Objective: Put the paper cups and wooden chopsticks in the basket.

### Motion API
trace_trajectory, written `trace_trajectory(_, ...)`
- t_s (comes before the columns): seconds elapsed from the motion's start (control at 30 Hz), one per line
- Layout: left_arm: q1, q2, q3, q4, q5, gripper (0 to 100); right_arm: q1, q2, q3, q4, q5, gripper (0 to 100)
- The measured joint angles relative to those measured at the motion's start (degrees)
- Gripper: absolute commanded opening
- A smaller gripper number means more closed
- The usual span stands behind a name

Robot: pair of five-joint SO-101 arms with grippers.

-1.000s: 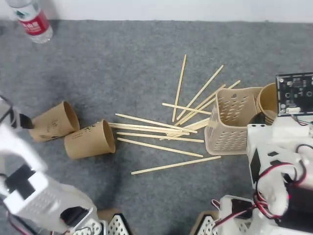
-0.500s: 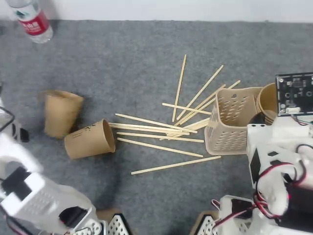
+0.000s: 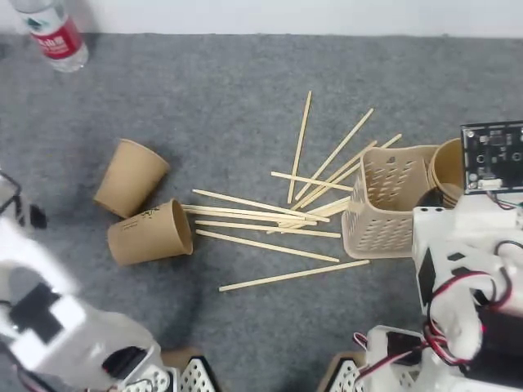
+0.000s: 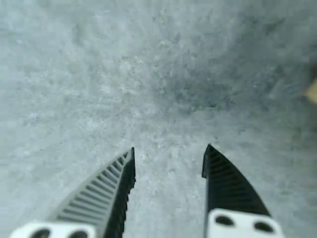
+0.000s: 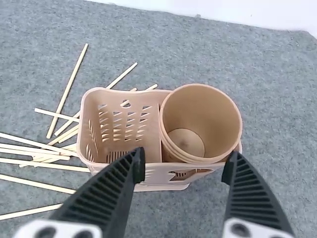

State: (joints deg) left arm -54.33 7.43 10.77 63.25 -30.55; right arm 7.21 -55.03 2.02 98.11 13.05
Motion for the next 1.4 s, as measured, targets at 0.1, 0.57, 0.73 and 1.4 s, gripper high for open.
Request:
trace_trajectory(0.1, 3.78, -6.42, -5.45, 9.76, 2.81, 23, -0.09, 0.0, 0.0, 0.0, 0.0, 25.2)
trace_trajectory(0.57, 34.2, -20.04, -15.74, 12.57, 9.23, 23, 0.0, 0.0, 0.09, 0.0, 0.0, 25.2)
trace_trajectory(0.73, 40.53, -10.37, -21.1, 6.15, 9.32, 23, 0.0, 0.0, 4.13, 0.18, 0.0, 25.2)
trace_trajectory(1.4, 40.09, 36.4, -60.13, 23.38, -5.19, 8, -0.09, -0.09, 7.47, -0.35, 0.0, 25.2)
